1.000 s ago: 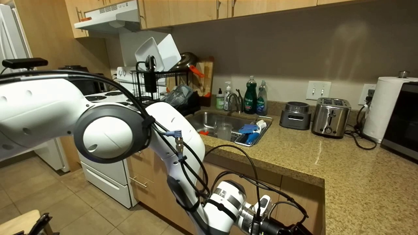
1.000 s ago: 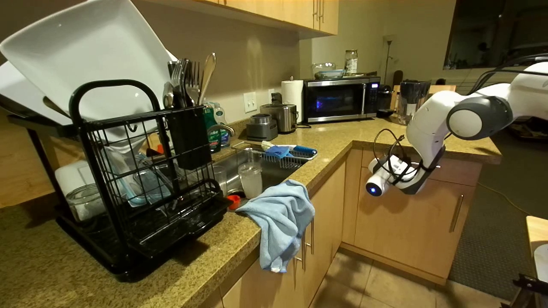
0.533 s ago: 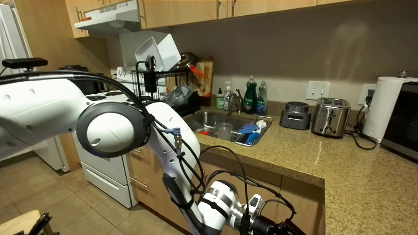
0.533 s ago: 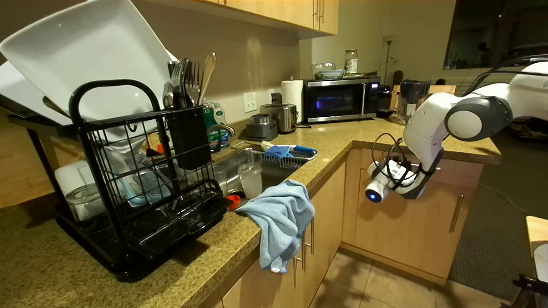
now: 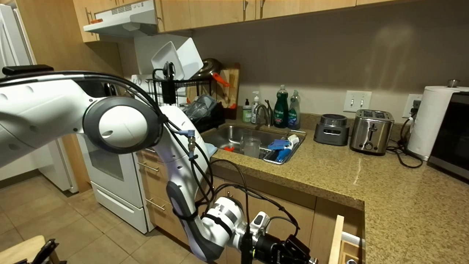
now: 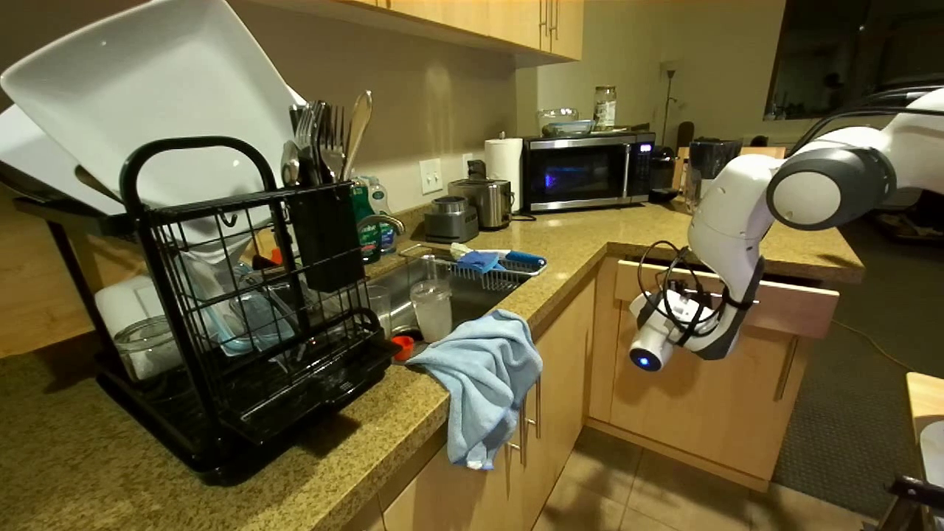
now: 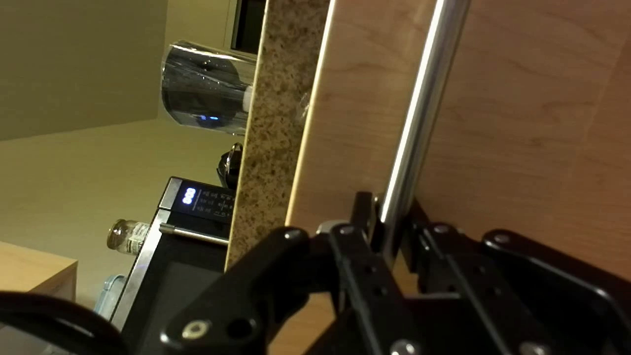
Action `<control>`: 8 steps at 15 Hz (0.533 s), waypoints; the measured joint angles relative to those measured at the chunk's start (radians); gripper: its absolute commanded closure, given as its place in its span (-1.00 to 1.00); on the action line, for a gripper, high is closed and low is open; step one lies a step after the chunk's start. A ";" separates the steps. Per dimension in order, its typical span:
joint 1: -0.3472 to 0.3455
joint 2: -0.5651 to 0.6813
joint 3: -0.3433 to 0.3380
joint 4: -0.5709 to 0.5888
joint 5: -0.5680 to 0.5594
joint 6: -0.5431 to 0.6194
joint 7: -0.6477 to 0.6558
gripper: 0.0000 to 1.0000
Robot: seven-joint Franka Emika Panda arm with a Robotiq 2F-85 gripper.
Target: Open the drawer
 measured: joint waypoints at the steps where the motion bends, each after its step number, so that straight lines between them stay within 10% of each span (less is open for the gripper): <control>1: 0.010 -0.021 0.008 -0.036 -0.004 0.000 0.010 0.91; 7: 0.040 -0.158 0.082 -0.257 -0.069 0.004 0.068 0.91; 8: 0.041 -0.178 0.096 -0.288 -0.078 0.004 0.073 0.16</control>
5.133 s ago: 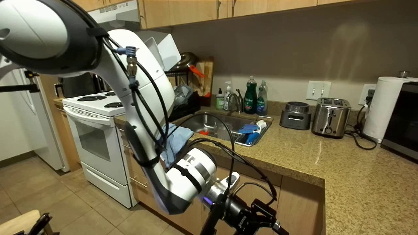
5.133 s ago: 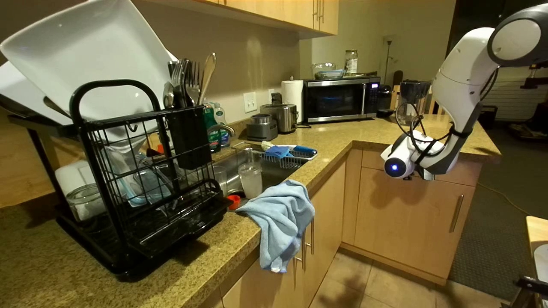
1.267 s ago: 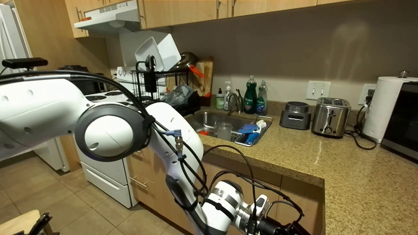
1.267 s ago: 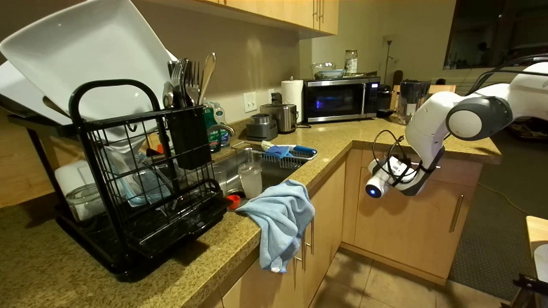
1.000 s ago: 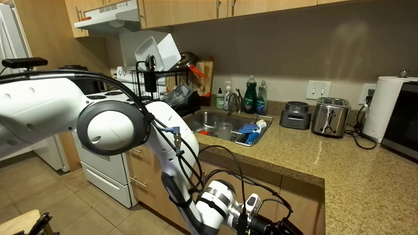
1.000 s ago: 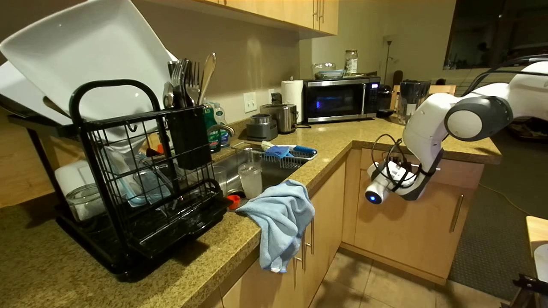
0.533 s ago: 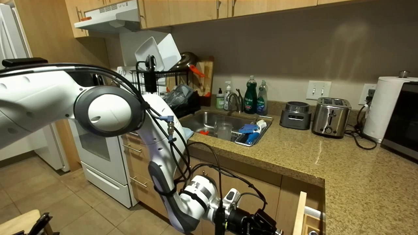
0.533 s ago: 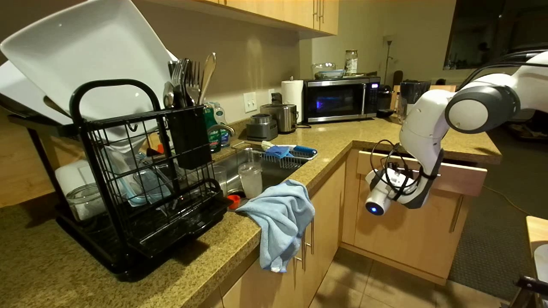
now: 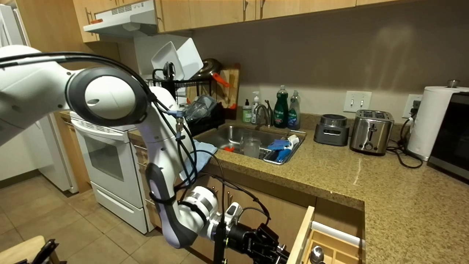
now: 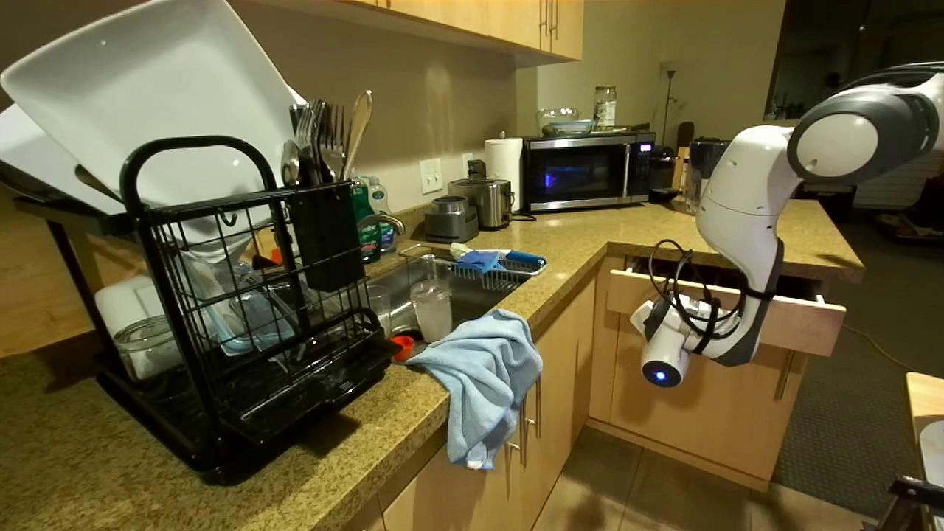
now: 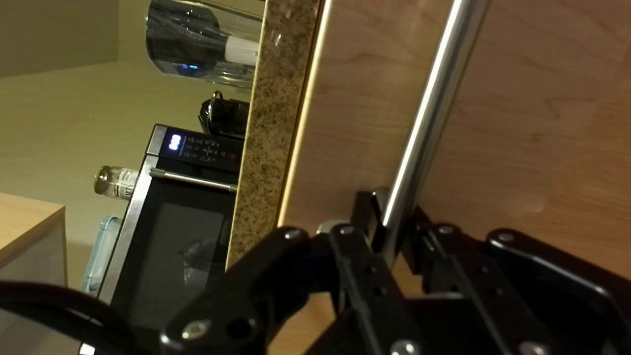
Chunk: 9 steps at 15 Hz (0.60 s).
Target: Open the drawer
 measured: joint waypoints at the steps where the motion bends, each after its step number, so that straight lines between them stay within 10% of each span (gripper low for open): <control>1: 0.001 -0.019 0.014 -0.029 -0.006 0.000 0.004 0.12; 9: 0.002 -0.132 0.084 -0.248 -0.039 0.000 0.075 -0.87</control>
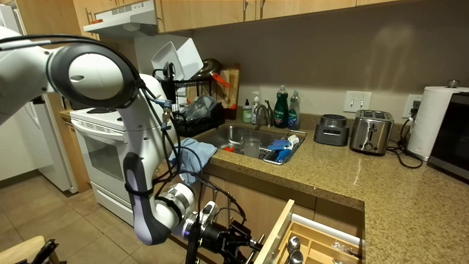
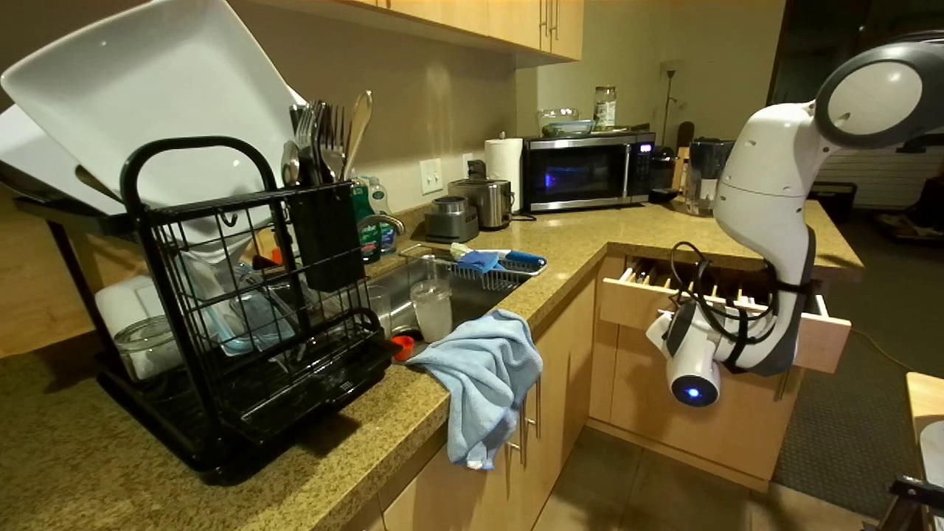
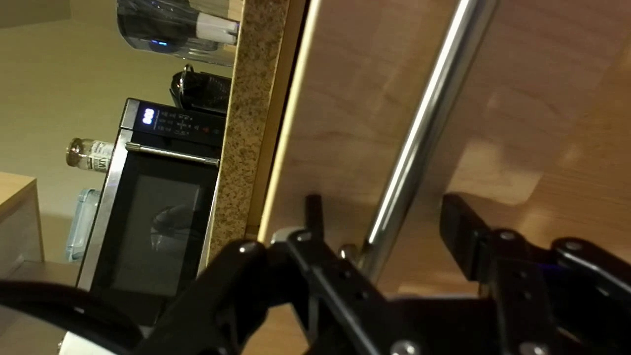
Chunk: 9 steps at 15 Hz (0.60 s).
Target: Open the drawer
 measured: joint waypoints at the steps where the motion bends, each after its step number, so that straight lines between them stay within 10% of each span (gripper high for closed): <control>1: 0.000 -0.012 0.004 -0.022 -0.001 -0.004 0.017 -0.96; 9: 0.020 -0.041 0.033 -0.105 0.012 -0.197 0.238 -1.00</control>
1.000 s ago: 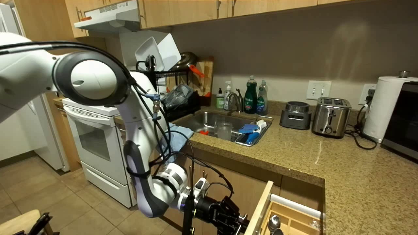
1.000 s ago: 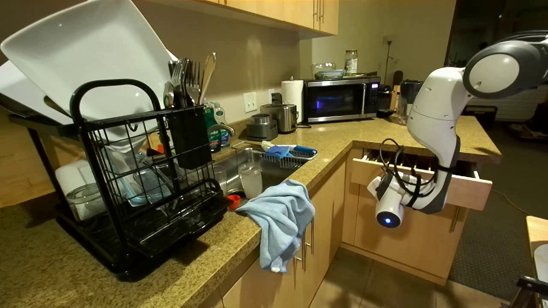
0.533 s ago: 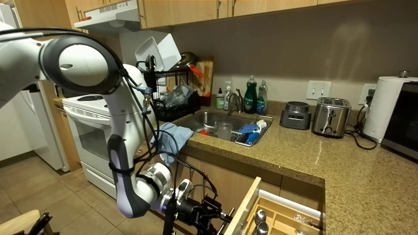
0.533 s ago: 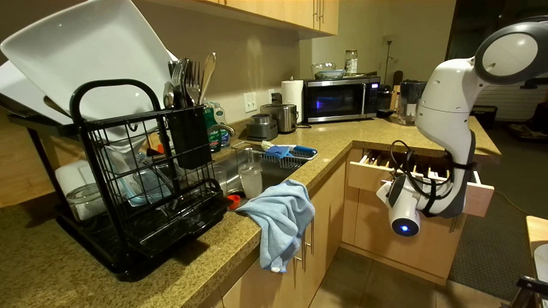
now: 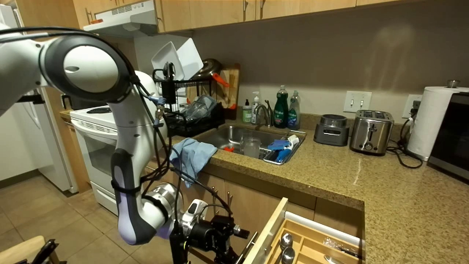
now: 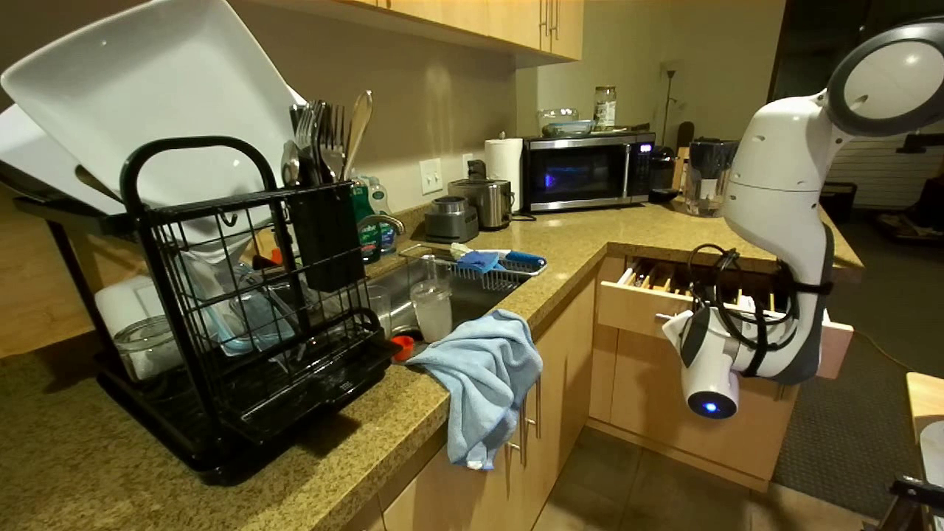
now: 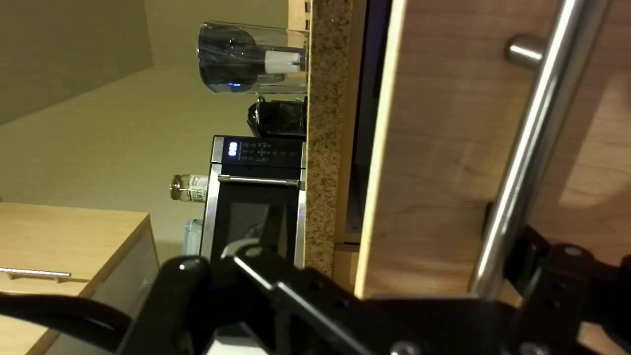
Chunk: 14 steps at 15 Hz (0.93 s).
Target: Open the drawer
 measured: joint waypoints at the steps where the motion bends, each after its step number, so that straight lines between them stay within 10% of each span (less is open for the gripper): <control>1: 0.001 0.000 0.005 -0.006 0.003 -0.010 0.021 -1.00; 14: 0.020 -0.048 0.064 -0.131 -0.062 0.048 0.026 -1.00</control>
